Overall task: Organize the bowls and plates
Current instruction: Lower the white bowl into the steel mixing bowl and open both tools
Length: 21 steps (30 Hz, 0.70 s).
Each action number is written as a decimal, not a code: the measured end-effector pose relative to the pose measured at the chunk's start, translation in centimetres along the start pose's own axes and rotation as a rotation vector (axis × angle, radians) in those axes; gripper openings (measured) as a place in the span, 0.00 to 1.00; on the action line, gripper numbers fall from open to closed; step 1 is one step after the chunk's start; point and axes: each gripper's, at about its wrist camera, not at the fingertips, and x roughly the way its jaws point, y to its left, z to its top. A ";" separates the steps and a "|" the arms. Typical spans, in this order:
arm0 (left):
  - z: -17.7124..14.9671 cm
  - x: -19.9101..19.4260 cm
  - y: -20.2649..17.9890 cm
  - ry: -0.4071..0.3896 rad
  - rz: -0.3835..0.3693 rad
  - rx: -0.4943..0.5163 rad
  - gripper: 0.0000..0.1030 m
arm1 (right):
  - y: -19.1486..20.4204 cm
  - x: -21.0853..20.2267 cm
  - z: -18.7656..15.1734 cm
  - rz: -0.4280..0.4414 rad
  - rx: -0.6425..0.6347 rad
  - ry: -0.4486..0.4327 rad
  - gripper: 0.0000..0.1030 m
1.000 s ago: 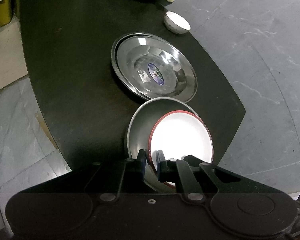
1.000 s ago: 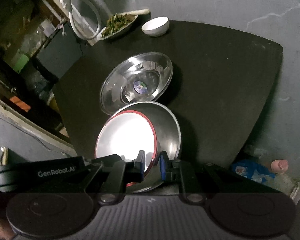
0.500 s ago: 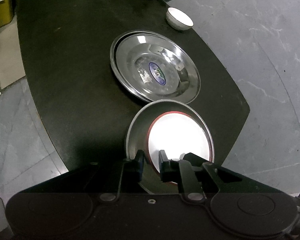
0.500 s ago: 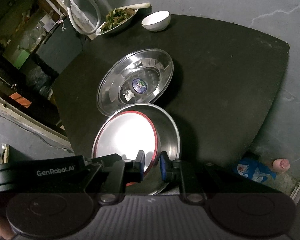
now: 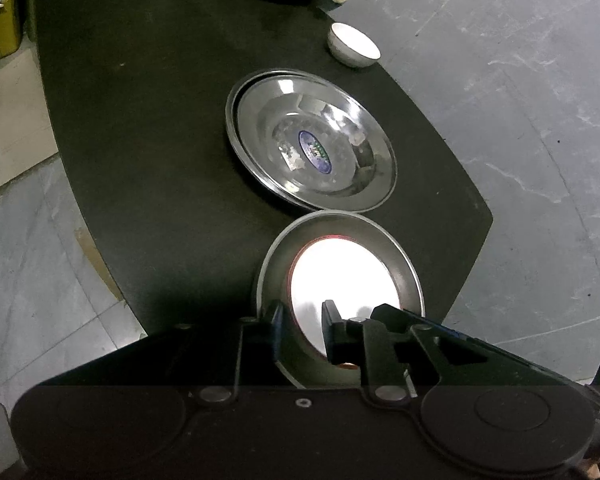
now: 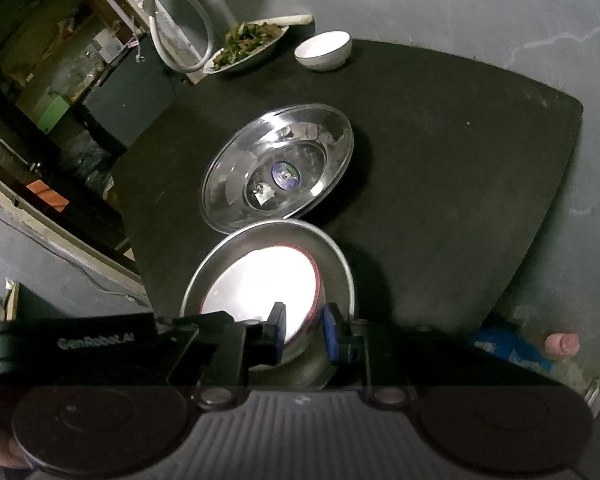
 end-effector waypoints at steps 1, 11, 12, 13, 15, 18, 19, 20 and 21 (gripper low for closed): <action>0.0 -0.1 0.1 -0.003 -0.004 0.000 0.23 | 0.0 0.0 0.0 0.000 -0.004 -0.003 0.22; 0.1 -3.5 0.6 -0.118 -0.017 0.023 0.46 | 0.5 -2.0 -0.3 0.005 -0.080 -0.089 0.41; 0.2 -3.9 0.6 -0.133 -0.013 0.025 0.52 | 0.6 -2.5 -0.3 0.007 -0.088 -0.108 0.49; 0.4 -4.2 0.6 -0.150 -0.008 0.028 0.59 | 0.6 -2.9 -0.3 0.008 -0.094 -0.125 0.58; 0.8 -4.7 0.5 -0.180 0.011 0.033 0.70 | 0.6 -3.8 -0.2 0.006 -0.101 -0.160 0.69; 1.2 -5.3 0.4 -0.219 0.040 0.046 0.83 | 0.6 -4.8 0.2 0.003 -0.109 -0.194 0.85; 1.4 -5.3 0.3 -0.227 0.047 0.047 0.86 | 0.5 -5.0 0.4 0.004 -0.108 -0.201 0.90; 1.6 -5.3 0.3 -0.232 0.055 0.046 0.88 | 0.5 -5.2 0.5 0.010 -0.106 -0.209 0.93; 1.7 -5.3 0.3 -0.237 0.063 0.044 0.91 | 0.5 -5.3 0.7 0.019 -0.107 -0.212 0.97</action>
